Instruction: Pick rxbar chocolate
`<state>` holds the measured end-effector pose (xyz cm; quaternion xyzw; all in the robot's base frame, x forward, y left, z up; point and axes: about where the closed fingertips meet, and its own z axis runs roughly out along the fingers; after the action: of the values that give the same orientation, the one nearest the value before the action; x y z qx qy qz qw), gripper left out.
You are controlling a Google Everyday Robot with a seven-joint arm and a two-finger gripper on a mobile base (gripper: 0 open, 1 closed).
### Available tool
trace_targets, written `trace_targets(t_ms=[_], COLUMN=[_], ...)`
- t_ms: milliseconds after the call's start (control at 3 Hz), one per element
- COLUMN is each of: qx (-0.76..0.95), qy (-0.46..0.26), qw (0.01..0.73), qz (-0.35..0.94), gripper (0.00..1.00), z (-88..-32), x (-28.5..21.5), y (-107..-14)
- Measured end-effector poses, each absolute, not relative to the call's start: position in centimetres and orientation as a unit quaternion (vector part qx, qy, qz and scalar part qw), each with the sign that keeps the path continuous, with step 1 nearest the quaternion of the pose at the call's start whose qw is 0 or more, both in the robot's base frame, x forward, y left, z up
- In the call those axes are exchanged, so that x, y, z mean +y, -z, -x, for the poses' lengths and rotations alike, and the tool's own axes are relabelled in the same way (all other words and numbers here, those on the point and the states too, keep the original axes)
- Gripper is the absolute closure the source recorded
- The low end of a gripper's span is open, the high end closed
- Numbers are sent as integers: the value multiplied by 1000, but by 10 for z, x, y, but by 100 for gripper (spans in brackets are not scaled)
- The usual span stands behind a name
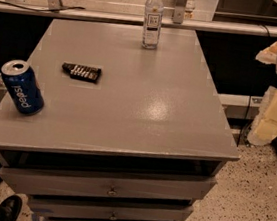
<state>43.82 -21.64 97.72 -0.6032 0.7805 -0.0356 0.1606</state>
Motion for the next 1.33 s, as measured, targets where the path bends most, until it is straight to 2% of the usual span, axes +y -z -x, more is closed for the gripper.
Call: trace_targets(t_ms=[667,1000,1333], qx=[780,777,759], qy=[32,-2,-66], qw=[168,201,254], qz=[602,597,596], gripper=[0,0,0], z=[-439,-452,-478], x=[-214,-190,-136], y=[-978,-966,-946])
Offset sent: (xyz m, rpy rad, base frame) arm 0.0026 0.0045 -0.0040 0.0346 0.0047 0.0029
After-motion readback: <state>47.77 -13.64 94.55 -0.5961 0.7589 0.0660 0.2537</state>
